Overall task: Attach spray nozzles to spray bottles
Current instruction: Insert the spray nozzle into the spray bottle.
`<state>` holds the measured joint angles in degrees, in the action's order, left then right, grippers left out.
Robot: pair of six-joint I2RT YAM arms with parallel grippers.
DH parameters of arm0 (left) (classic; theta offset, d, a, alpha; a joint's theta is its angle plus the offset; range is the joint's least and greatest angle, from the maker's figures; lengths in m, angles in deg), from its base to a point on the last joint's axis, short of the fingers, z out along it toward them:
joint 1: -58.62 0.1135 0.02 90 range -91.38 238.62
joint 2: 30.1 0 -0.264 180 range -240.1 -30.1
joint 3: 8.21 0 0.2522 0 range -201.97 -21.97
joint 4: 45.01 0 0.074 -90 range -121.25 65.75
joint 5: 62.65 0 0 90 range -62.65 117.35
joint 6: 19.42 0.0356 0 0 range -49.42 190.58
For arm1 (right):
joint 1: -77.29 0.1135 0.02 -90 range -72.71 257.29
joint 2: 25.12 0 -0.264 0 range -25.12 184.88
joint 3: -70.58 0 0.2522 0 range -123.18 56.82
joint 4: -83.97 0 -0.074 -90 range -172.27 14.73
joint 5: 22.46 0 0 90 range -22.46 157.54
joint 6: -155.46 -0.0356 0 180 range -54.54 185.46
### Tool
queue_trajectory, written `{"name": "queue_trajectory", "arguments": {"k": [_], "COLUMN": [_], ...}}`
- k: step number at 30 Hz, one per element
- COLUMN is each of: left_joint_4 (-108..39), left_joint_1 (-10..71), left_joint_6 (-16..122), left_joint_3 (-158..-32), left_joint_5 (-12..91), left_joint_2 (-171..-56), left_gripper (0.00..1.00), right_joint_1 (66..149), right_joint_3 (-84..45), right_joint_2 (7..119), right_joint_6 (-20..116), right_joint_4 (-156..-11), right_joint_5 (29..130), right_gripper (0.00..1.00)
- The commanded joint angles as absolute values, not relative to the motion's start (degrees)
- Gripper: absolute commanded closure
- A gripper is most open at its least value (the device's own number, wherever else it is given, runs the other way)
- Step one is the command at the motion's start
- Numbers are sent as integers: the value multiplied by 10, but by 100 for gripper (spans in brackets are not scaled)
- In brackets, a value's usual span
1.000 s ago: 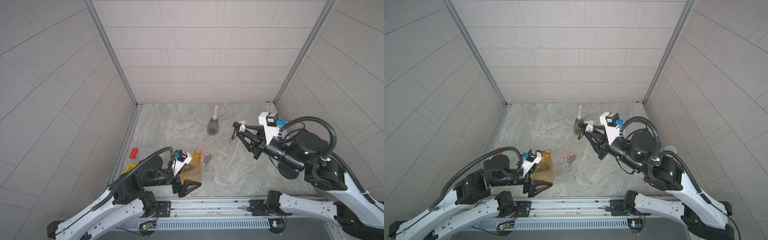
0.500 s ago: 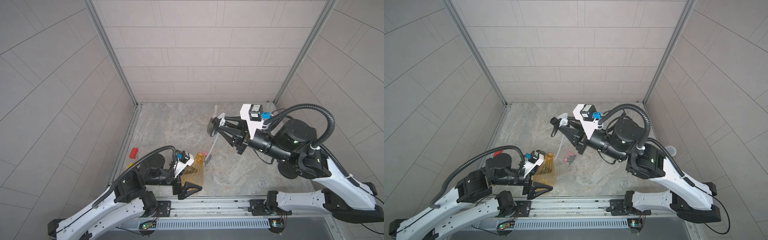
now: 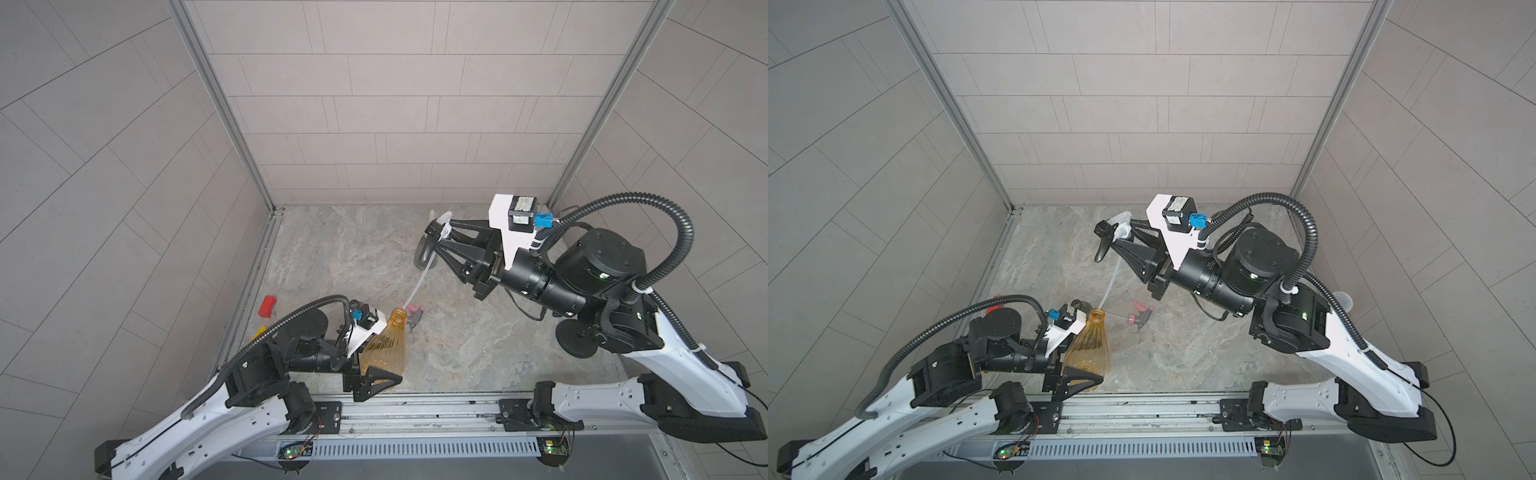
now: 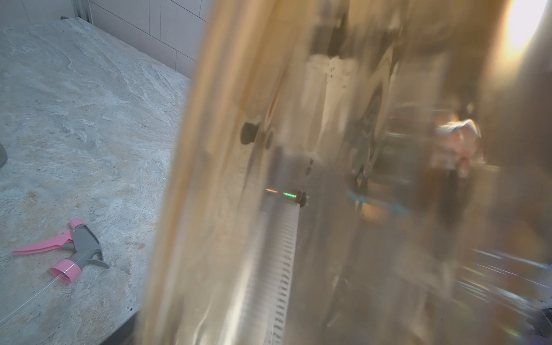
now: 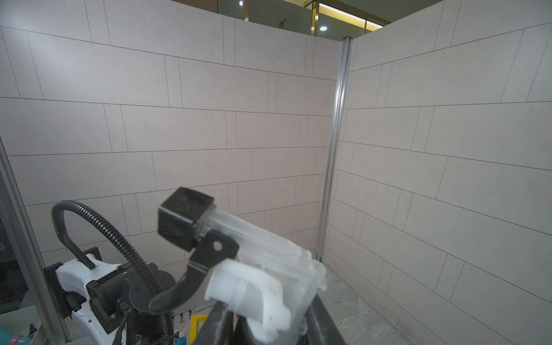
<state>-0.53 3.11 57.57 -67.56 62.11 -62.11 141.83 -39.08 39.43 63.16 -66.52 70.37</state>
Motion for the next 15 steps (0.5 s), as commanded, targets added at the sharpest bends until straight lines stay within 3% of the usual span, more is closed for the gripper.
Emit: {"name": "queue_trajectory", "arguments": {"k": [1,8,15], "left_joint_4": [-9,-9,-19], "left_joint_1": [30,30,30], "left_joint_6": [589,588,562], "left_joint_3": [-698,-708,-742], "left_joint_5": [623,623,585], "left_joint_2": [-613,-618,-640], "left_gripper": [100,100,100], "right_joint_1": [1423,1425,1425], "right_joint_3": [-383,-338,-264], "right_joint_2": [395,390,388], "right_joint_6": [638,615,582], "right_joint_4": [-674,-696,-744], "right_joint_5": [718,740,834], "right_gripper": [78,78,77]}}
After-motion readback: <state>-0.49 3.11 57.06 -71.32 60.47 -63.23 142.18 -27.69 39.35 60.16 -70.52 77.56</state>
